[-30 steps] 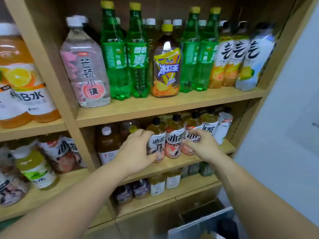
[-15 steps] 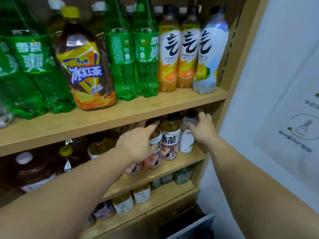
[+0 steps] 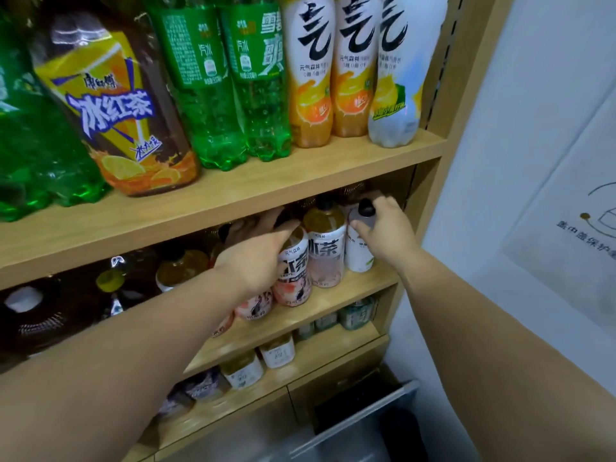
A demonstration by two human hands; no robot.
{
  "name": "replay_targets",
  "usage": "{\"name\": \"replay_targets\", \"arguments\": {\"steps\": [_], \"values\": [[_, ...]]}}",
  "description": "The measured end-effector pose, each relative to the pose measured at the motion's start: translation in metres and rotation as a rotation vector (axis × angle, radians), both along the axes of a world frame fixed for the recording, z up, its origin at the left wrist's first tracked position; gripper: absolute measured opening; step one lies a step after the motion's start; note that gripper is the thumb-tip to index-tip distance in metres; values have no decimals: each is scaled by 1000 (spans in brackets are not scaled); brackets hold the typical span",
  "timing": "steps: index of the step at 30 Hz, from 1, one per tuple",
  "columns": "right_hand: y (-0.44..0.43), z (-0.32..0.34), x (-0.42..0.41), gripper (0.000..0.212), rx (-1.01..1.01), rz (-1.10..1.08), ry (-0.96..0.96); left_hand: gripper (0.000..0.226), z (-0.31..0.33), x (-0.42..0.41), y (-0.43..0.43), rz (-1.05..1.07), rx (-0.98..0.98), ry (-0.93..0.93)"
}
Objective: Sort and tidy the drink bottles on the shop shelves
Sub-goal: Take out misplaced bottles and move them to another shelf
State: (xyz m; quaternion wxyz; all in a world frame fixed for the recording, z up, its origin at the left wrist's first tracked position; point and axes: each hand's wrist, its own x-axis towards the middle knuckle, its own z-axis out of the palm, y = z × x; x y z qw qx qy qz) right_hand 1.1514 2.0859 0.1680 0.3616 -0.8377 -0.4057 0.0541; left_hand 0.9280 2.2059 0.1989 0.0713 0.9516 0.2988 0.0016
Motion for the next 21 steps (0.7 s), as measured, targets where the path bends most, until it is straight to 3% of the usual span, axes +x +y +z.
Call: {"name": "replay_targets", "arguments": {"steps": [4,7,13,15,21], "values": [[-15,-4,-12,25,60,34,5,81,5,-3,-4,-7,18,19],[-31,-5,-27,22,110,55,33,85,8,-7,-13,-13,73,26],[-66,-2,-61,18,233,-26,76,83,-4,-25,-48,-134,232,-176],[-74,6,-76,18,235,-24,73,84,-10,-31,-60,-173,149,-240],[-80,56,-131,16,199,181,49,89,-6,-55,-89,-98,-362,-476]]}}
